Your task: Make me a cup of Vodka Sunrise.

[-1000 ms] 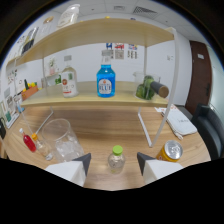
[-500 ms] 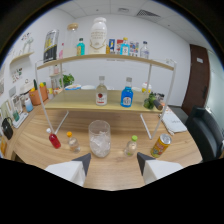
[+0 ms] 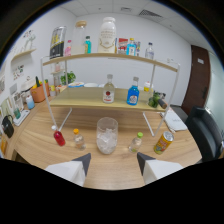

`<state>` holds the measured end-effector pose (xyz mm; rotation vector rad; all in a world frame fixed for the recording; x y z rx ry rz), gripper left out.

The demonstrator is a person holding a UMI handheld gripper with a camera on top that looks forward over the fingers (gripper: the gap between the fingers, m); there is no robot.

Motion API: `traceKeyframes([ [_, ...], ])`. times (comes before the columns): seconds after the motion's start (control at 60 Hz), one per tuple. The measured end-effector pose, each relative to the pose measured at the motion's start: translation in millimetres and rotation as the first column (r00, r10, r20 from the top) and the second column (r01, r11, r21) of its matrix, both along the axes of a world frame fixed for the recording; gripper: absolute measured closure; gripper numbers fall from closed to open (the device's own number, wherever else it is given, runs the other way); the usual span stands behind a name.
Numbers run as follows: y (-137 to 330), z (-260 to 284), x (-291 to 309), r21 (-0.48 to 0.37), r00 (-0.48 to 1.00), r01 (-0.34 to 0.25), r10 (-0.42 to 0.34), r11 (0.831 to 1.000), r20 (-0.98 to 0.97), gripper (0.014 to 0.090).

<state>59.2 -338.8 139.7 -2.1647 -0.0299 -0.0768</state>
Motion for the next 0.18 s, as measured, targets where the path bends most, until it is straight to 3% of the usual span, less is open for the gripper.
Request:
traceKeyframes([
  [0.183,0.7,0.4,-1.6,0.005,1.0,0.024,-0.024,1.0,-0.01,0.0184],
])
